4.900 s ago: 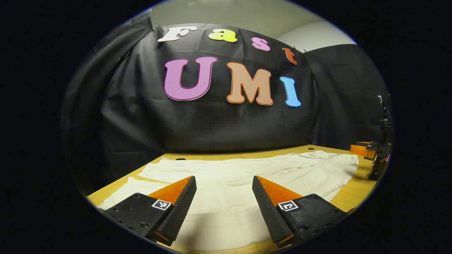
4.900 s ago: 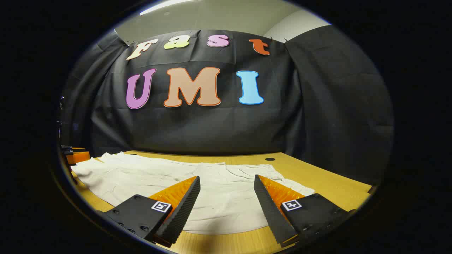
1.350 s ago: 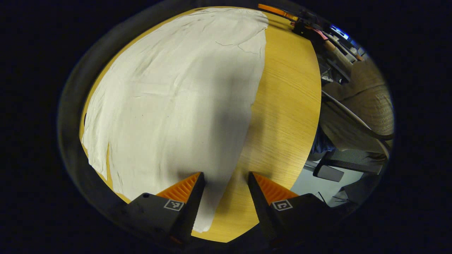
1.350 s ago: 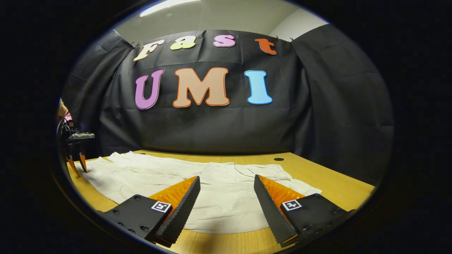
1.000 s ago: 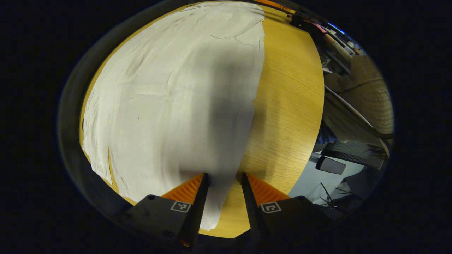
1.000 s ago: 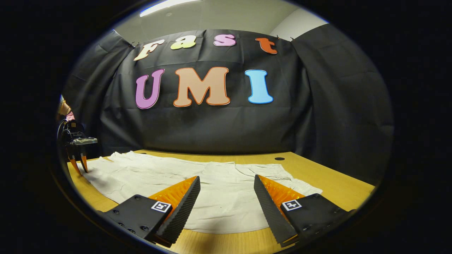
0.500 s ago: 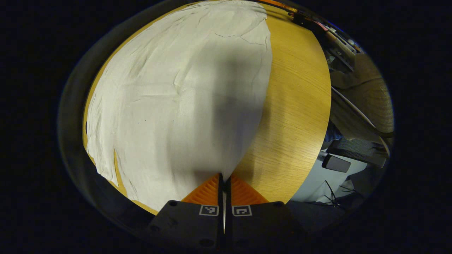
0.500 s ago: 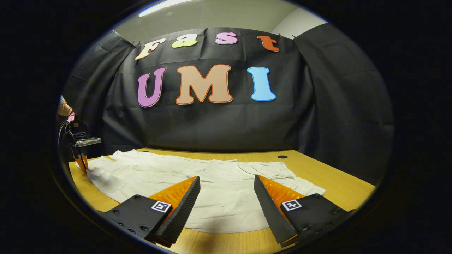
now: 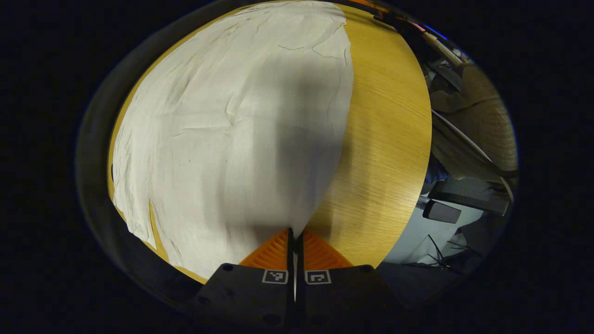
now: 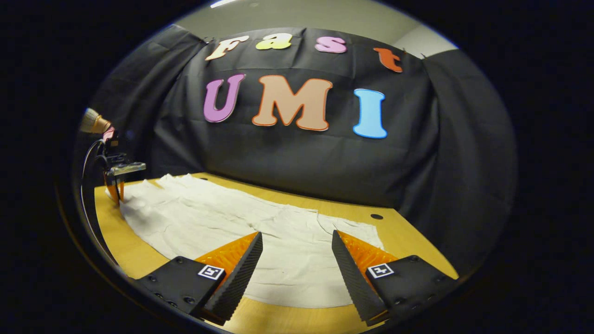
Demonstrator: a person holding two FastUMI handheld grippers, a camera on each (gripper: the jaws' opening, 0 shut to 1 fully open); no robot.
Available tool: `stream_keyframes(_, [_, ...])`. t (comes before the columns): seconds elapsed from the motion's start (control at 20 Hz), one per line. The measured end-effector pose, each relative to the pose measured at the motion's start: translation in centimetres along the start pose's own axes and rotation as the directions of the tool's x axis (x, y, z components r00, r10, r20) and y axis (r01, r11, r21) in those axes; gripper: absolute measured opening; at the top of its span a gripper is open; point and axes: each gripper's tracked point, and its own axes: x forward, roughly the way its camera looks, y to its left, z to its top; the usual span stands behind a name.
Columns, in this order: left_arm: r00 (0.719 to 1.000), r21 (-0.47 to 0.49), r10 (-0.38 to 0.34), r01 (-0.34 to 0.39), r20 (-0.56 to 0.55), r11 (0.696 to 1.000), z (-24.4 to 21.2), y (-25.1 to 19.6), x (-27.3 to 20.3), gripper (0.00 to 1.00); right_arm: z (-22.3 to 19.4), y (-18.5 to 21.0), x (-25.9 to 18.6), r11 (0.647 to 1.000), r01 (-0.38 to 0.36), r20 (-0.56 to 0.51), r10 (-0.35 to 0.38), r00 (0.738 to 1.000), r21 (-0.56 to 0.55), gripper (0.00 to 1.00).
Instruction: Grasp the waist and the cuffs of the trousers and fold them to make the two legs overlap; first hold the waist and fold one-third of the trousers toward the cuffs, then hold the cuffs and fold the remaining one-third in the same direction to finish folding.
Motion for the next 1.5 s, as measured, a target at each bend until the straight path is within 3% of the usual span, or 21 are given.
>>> stream_keyframes(0.15, [1.000,-0.002,0.004,-0.004,0.005,1.000,0.0,0.0,0.0,0.00,-1.4,0.2,-0.7,0.968,-0.129,-0.135,0.101,0.986,-0.213,0.96])
stream_keyframes(0.3, [1.000,-0.014,0.004,-0.004,0.009,1.000,0.0,0.0,0.1,0.00,-4.4,0.9,-1.0,0.887,-0.282,-0.302,0.173,0.937,-0.366,0.99])
stream_keyframes(0.4, [1.000,-0.023,0.004,-0.003,0.015,1.000,0.0,-0.1,0.0,0.00,-7.0,1.1,-1.1,0.826,-0.391,-0.424,0.208,0.881,-0.407,0.99])
stream_keyframes(0.55, [0.999,-0.034,0.010,-0.009,0.031,0.999,0.0,0.0,0.0,0.00,-10.5,0.8,-1.1,0.734,-0.538,-0.587,0.235,0.774,-0.415,0.96])
stream_keyframes(0.7, [0.999,-0.045,0.009,-0.007,0.036,0.999,0.0,-0.1,-0.1,0.00,-12.0,0.5,-1.6,0.683,-0.626,-0.700,0.232,0.675,-0.377,0.96])
stream_keyframes(0.8, [1.000,-0.040,0.006,-0.005,0.031,0.999,0.0,-0.1,-0.1,0.00,-12.6,-0.1,-1.2,0.652,-0.662,-0.743,0.222,0.632,-0.369,0.96])
stream_keyframes(0.9, [1.000,-0.037,0.002,-0.001,0.025,0.999,0.1,-0.1,0.0,0.00,-13.4,-0.4,-1.3,0.639,-0.693,-0.784,0.222,0.580,-0.332,0.96])
stream_keyframes(1.0, [1.000,-0.037,-0.003,0.004,0.020,0.999,0.0,-0.1,0.0,0.00,-13.8,-0.3,-0.8,0.643,-0.706,-0.801,0.235,0.551,-0.297,0.91])
stream_keyframes(1.1, [1.000,-0.034,-0.008,0.008,0.012,0.999,0.0,-0.1,-0.1,0.00,-14.1,-0.2,-0.9,0.645,-0.720,-0.821,0.249,0.515,-0.256,0.95])
stream_keyframes(1.2, [1.000,-0.028,-0.012,0.012,0.004,1.000,0.1,-0.1,0.0,0.00,-14.6,0.2,-1.3,0.646,-0.736,-0.844,0.268,0.465,-0.200,0.89])
stream_keyframes(1.25, [1.000,-0.029,-0.015,0.015,0.001,0.999,0.0,0.0,0.0,0.00,-14.6,0.1,-1.2,0.645,-0.742,-0.852,0.272,0.448,-0.184,0.82])
stream_keyframes(1.35, [1.000,-0.034,-0.020,0.020,0.001,0.999,0.1,0.0,0.0,0.00,-14.7,0.2,-1.2,0.647,-0.747,-0.868,0.272,0.415,-0.154,0.77])
stream_keyframes(1.45, [1.000,-0.035,-0.025,0.025,-0.001,0.999,0.0,0.0,-0.1,0.00,-15.1,0.5,-1.4,0.650,-0.753,-0.888,0.281,0.364,-0.103,0.81])
stream_keyframes(1.5, [1.000,-0.035,-0.028,0.028,-0.002,0.999,0.1,0.0,-0.1,0.00,-14.9,0.5,-1.4,0.646,-0.758,-0.892,0.288,0.348,-0.087,0.72])
